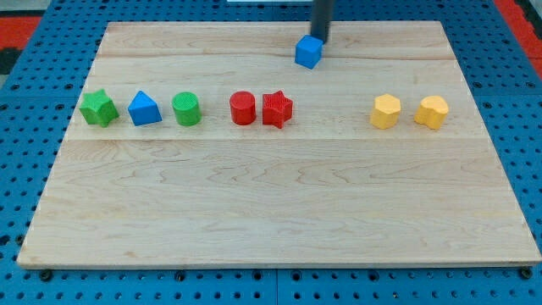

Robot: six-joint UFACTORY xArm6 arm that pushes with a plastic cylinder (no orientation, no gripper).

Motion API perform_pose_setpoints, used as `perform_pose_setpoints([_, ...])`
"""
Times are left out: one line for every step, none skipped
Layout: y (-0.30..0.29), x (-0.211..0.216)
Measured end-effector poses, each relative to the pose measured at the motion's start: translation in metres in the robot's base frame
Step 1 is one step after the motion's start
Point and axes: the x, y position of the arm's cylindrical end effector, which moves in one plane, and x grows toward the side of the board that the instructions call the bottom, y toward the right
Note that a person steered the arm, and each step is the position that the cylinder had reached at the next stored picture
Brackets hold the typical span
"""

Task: Move your arm at blue triangle

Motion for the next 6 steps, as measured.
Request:
perform_pose_setpoints([-0.1, -0.004])
perform_pose_setpoints([-0.214, 0.006])
perform_pose_setpoints([-0.256, 0.052])
perform_pose_setpoints([-0.257, 0.098])
perform_pose_setpoints([-0.257, 0.103])
perform_pose_setpoints([-0.257, 0.118])
